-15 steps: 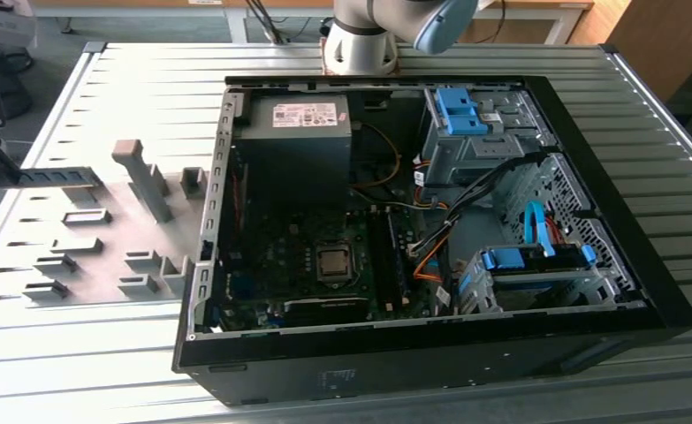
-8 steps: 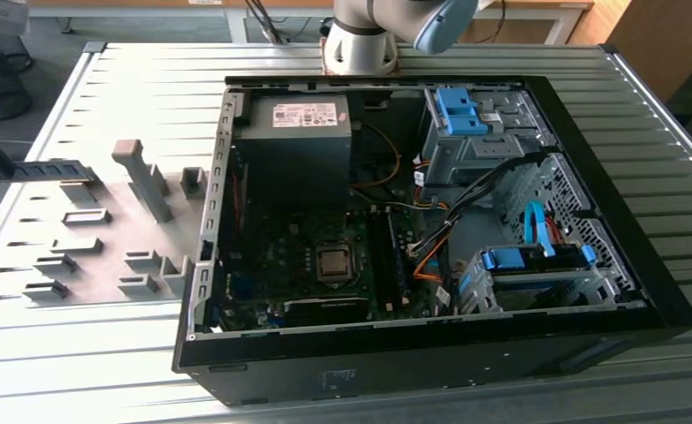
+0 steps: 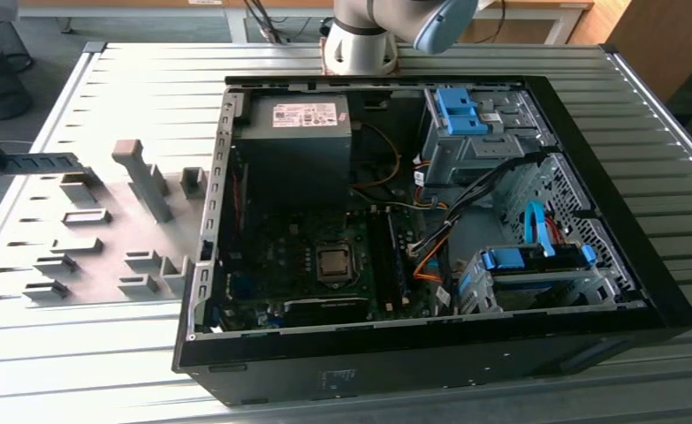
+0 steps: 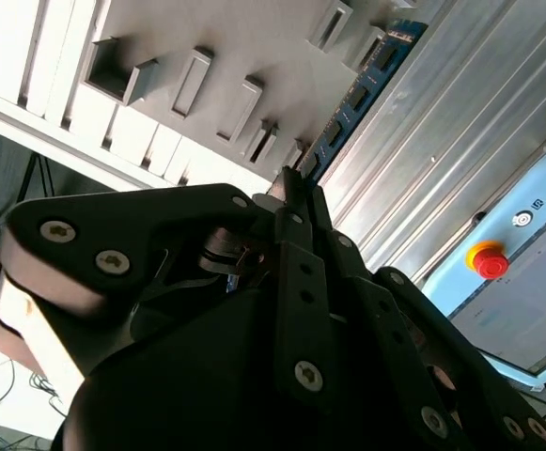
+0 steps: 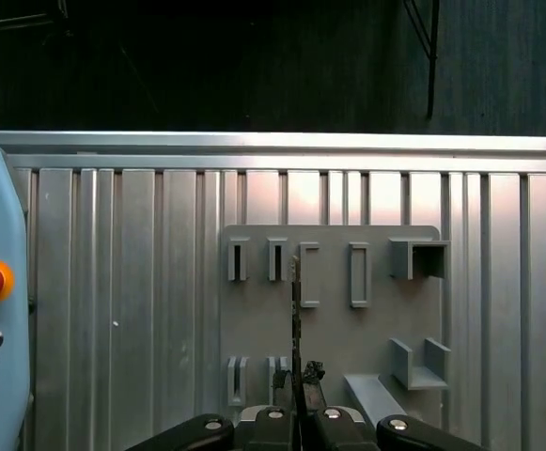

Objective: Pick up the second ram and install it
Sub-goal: 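Pick up the second ram and move it above second insertion slot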

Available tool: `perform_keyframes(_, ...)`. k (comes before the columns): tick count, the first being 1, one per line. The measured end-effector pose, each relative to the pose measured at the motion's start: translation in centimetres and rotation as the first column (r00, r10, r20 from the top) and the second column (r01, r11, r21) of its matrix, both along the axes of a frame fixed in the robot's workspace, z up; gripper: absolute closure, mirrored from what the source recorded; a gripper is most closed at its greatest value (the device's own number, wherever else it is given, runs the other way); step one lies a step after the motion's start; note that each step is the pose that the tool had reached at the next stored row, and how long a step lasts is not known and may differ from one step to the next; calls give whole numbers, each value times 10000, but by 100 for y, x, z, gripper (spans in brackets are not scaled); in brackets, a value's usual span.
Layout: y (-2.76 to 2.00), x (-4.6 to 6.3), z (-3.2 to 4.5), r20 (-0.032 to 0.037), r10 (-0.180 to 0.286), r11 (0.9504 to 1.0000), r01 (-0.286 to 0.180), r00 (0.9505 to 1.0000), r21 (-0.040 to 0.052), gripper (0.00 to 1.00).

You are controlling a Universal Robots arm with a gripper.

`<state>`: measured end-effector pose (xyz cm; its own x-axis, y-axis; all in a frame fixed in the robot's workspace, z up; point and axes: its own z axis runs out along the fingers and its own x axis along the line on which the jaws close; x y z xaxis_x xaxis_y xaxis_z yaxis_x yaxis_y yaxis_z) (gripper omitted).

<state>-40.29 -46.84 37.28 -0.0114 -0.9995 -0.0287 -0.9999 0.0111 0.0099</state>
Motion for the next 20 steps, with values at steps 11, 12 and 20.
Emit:
perform_keyframes(11,1,0,166,0,0,10000,0,10000,0,86)
perform_keyframes(12,1,0,182,-1,-1,10000,1,10000,-1,86)
perform_keyframes(20,2,0,288,1,0,10000,0,10000,1,86)
